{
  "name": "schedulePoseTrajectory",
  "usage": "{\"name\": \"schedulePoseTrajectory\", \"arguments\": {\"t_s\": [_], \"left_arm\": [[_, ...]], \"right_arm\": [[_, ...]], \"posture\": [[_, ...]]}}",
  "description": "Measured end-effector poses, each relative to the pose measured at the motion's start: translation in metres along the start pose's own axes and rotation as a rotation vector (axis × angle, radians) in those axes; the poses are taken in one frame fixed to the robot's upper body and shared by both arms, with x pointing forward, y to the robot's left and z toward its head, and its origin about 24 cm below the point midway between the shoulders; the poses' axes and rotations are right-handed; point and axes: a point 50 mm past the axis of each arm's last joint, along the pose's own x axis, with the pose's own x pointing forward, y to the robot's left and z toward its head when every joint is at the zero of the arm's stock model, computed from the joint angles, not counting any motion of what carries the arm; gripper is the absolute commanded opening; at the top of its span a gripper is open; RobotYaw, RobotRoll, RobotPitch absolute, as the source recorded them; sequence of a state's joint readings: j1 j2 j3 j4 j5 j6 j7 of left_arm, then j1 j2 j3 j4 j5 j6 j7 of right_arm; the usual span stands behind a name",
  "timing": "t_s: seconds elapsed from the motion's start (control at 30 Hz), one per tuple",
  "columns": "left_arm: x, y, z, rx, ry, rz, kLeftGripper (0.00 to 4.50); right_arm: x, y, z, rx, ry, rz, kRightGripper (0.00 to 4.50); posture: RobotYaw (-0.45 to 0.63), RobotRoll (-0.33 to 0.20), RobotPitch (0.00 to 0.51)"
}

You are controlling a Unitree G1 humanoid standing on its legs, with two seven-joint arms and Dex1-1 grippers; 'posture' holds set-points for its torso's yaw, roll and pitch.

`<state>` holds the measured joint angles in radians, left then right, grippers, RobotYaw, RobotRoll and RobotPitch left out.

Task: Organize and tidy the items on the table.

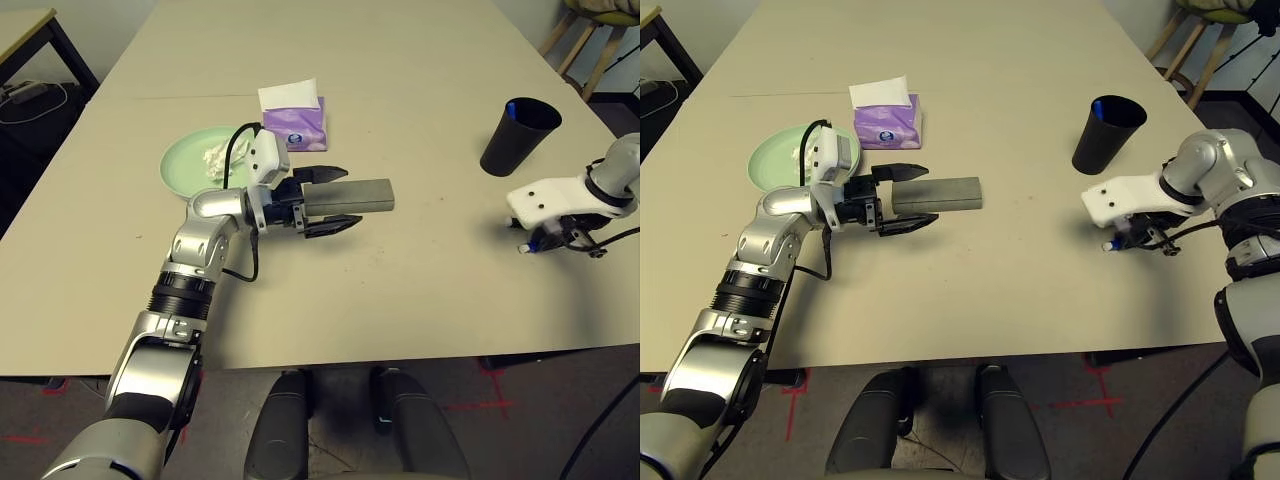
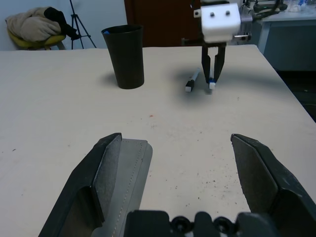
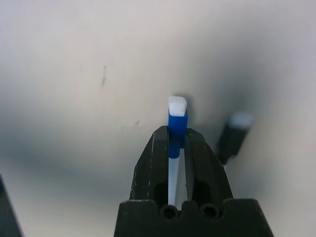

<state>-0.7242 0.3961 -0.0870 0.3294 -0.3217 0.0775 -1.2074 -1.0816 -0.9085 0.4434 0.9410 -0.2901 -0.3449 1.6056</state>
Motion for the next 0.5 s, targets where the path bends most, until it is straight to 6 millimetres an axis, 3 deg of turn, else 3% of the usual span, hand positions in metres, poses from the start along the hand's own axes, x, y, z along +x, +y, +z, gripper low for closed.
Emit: {"name": "schedulePoseTrajectory", "arguments": {"t_s": [0.3, 0.5], "left_arm": [[0.000, 0.000, 0.000, -0.004, -0.001, -0.008, 4.50], [0.001, 0.000, -0.001, -0.019, 0.002, -0.001, 4.50]], "right_arm": [[-0.025, -0.006, 0.034, 0.127, -0.350, -0.118, 0.28], [-0.032, -0.008, 0.055, 0.260, -0.697, -0.217, 0.28]], "posture": [[0.09, 0.000, 0.135], [0.08, 0.000, 0.118]]}}
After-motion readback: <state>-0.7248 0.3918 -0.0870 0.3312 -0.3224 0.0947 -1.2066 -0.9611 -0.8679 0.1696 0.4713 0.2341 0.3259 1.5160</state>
